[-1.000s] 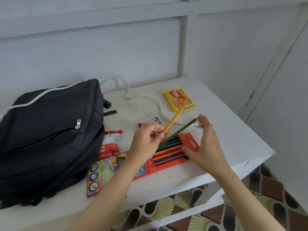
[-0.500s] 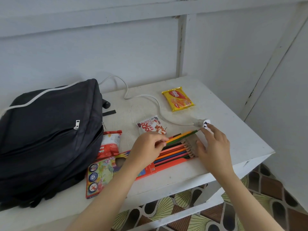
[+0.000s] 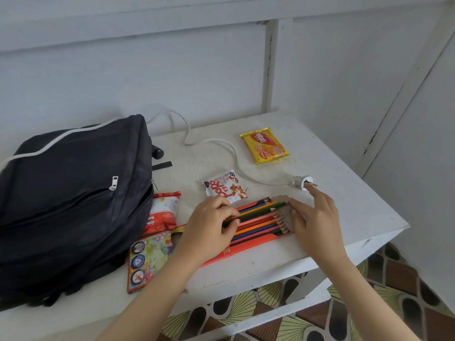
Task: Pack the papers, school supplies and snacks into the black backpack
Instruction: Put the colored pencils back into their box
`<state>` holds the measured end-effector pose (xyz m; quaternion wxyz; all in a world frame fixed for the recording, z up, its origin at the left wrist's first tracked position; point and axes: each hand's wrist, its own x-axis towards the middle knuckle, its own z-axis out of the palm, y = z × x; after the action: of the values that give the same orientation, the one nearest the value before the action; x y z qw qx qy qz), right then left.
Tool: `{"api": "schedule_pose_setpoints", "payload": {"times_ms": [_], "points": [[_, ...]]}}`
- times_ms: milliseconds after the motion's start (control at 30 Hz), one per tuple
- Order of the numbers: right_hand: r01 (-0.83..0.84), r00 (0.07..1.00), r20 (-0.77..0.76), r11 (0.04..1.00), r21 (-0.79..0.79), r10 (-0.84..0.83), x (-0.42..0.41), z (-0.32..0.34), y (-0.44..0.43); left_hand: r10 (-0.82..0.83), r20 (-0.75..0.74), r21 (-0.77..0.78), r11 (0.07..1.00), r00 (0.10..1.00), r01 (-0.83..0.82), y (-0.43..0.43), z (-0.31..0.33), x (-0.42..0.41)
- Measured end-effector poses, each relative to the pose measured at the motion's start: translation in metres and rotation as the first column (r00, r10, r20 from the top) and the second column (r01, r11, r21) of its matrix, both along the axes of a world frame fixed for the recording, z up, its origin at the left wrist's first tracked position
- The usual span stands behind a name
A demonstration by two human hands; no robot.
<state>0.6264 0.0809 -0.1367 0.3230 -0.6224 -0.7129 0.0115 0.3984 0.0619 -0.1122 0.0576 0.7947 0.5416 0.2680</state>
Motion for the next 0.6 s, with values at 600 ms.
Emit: {"api": "schedule_pose_setpoints", "payload": {"times_ms": [600], "points": [[-0.037, 0.996, 0.081, 0.996, -0.084, 0.044, -0.008, 0.004, -0.015, -0.186, -0.390, -0.285, 0.956, 0.902, 0.074, -0.014, -0.010, 0.008]]}}
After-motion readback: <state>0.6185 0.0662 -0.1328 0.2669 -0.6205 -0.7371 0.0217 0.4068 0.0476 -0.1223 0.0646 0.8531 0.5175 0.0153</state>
